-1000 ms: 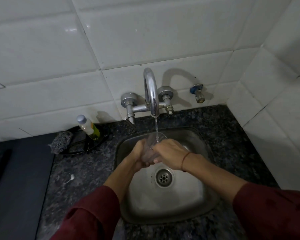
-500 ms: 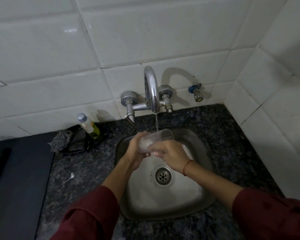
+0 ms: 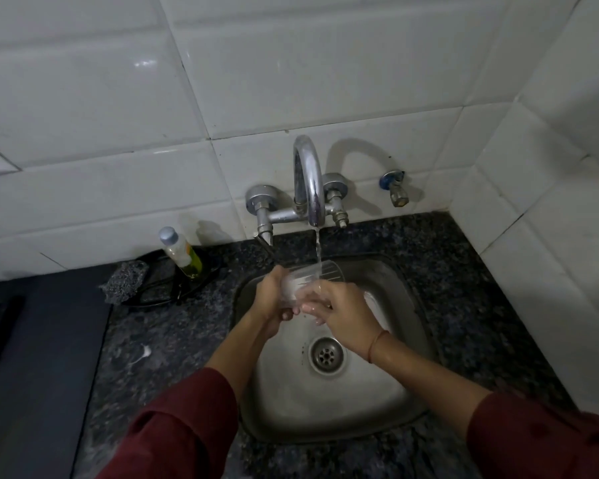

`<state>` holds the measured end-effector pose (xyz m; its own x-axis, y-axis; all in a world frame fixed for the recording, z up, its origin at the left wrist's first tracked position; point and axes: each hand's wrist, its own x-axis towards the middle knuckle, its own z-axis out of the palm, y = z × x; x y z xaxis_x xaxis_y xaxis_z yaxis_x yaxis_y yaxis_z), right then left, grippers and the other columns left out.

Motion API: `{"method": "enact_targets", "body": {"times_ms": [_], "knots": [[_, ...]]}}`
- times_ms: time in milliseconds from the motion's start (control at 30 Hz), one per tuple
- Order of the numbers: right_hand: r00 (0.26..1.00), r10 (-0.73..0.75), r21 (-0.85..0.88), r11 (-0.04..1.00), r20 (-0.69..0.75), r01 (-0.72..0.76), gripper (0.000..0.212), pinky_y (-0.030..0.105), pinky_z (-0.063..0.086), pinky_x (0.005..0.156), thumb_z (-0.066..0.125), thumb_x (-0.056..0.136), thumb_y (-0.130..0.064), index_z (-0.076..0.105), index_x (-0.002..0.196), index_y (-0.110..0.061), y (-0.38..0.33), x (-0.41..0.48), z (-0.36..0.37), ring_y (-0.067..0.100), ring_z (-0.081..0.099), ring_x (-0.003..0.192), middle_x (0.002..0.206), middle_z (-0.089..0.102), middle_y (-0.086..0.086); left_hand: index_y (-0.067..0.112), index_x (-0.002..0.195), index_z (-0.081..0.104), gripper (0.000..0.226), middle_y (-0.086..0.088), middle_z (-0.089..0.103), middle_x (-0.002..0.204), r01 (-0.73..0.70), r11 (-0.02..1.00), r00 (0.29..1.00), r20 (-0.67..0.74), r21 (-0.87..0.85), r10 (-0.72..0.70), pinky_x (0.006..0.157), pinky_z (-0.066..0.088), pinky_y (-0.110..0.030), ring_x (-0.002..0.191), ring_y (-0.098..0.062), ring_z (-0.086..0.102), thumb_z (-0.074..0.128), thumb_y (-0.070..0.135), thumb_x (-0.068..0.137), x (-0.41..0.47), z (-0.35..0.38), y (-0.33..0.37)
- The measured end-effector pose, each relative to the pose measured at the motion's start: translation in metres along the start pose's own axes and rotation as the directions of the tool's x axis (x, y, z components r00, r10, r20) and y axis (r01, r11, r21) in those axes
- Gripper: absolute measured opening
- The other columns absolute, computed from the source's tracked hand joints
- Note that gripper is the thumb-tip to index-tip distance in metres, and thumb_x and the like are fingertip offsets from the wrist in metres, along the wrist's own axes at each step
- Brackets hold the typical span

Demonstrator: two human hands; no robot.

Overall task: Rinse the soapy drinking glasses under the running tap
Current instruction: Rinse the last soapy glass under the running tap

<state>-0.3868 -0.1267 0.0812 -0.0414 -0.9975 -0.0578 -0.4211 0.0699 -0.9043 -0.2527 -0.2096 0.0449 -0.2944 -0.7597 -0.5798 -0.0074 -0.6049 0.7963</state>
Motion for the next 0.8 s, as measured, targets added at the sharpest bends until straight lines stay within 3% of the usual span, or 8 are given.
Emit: {"method": "enact_targets", "body": {"times_ms": [67, 200, 267, 333, 400, 533, 700, 800], "knots": [[0.997, -0.038, -0.011, 0.999, -0.074, 0.038, 0.015, 0.031, 0.061, 0.07, 0.067, 0.09, -0.003, 0.076, 0.097, -0.013, 0.006, -0.002, 0.001, 0.01, 0.07, 0.082, 0.092, 0.076, -0.002, 0.006, 0.09, 0.068, 0.04, -0.009, 0.065, 0.067, -0.034, 0.996, 0.999, 0.0, -0.079, 0.034, 0.036, 0.031, -0.022, 0.045, -0.017, 0.051, 0.042, 0.035, 0.1, -0.001, -0.001, 0.003], [0.96, 0.238, 0.468, 0.872, -0.147, -0.144, 0.013, 0.028, 0.061, 0.065, 0.061, 0.093, 0.005, 0.07, 0.096, -0.005, 0.002, 0.004, 0.001, 0.024, 0.072, 0.088, 0.097, 0.072, 0.013, 0.009, 0.093, 0.065, 0.022, -0.011, 0.064, 0.077, -0.257, 0.964, 0.963, -0.102, -0.064, 0.249, 0.039, 0.04, -0.025, 0.058, -0.018, 0.06, 0.056, 0.027, 0.101, 0.0, 0.005, -0.002], [0.991, 0.11, 0.356, 0.931, -0.07, -0.078, 0.02, 0.026, 0.06, 0.069, 0.06, 0.093, 0.008, 0.069, 0.103, -0.006, 0.004, 0.006, -0.004, 0.023, 0.072, 0.096, 0.101, 0.073, 0.011, 0.007, 0.085, 0.061, 0.03, -0.012, 0.06, 0.069, -0.185, 0.983, 0.968, -0.174, 0.001, 0.182, 0.033, 0.033, -0.022, 0.047, -0.019, 0.052, 0.048, 0.027, 0.102, 0.003, 0.004, 0.0], [0.992, -0.113, -0.079, 0.99, 0.051, 0.117, 0.028, 0.029, 0.06, 0.077, 0.059, 0.09, 0.009, 0.069, 0.106, -0.011, 0.005, 0.004, -0.006, 0.017, 0.071, 0.099, 0.104, 0.074, 0.006, 0.003, 0.084, 0.064, 0.043, -0.011, 0.063, 0.061, -0.031, 0.999, 0.998, -0.061, -0.027, 0.03, 0.029, 0.026, -0.019, 0.038, -0.018, 0.049, 0.036, 0.029, 0.103, 0.005, -0.001, 0.005], [0.984, -0.159, -0.252, 0.952, 0.077, 0.174, 0.025, 0.033, 0.06, 0.076, 0.056, 0.089, 0.008, 0.068, 0.103, -0.01, 0.013, 0.002, -0.006, 0.016, 0.07, 0.095, 0.102, 0.074, 0.003, 0.002, 0.091, 0.066, 0.044, -0.009, 0.065, 0.063, 0.016, 0.996, 0.999, 0.029, -0.083, -0.014, 0.03, 0.029, -0.019, 0.04, -0.016, 0.052, 0.036, 0.031, 0.104, 0.006, -0.003, 0.006], [0.992, 0.101, 0.236, 0.968, -0.08, -0.08, 0.022, 0.029, 0.062, 0.066, 0.056, 0.091, 0.014, 0.066, 0.106, 0.0, 0.007, 0.007, -0.003, 0.017, 0.073, 0.089, 0.098, 0.074, 0.009, 0.004, 0.096, 0.065, 0.032, -0.012, 0.064, 0.073, -0.19, 0.975, 0.977, -0.12, -0.118, 0.176, 0.037, 0.037, -0.024, 0.05, -0.018, 0.056, 0.053, 0.034, 0.102, 0.007, 0.002, -0.006], [0.997, -0.067, -0.168, 0.983, 0.049, 0.075, 0.019, 0.035, 0.06, 0.077, 0.061, 0.092, 0.001, 0.07, 0.102, -0.013, 0.011, 0.004, -0.007, 0.018, 0.071, 0.093, 0.099, 0.075, 0.004, 0.007, 0.097, 0.066, 0.041, -0.008, 0.064, 0.068, 0.08, 0.996, 0.995, 0.06, -0.042, -0.078, 0.033, 0.029, -0.019, 0.042, -0.015, 0.05, 0.04, 0.038, 0.103, 0.001, -0.004, 0.001], [0.991, 0.103, 0.163, 0.983, -0.085, -0.088, 0.015, 0.031, 0.062, 0.065, 0.06, 0.092, 0.007, 0.068, 0.104, 0.0, 0.008, 0.004, -0.001, 0.02, 0.072, 0.084, 0.093, 0.073, 0.007, 0.009, 0.099, 0.068, 0.026, -0.011, 0.068, 0.081, -0.119, 0.987, 0.992, -0.055, -0.112, 0.113, 0.042, 0.044, -0.025, 0.058, -0.018, 0.062, 0.056, 0.032, 0.1, 0.001, -0.001, -0.003]]}}
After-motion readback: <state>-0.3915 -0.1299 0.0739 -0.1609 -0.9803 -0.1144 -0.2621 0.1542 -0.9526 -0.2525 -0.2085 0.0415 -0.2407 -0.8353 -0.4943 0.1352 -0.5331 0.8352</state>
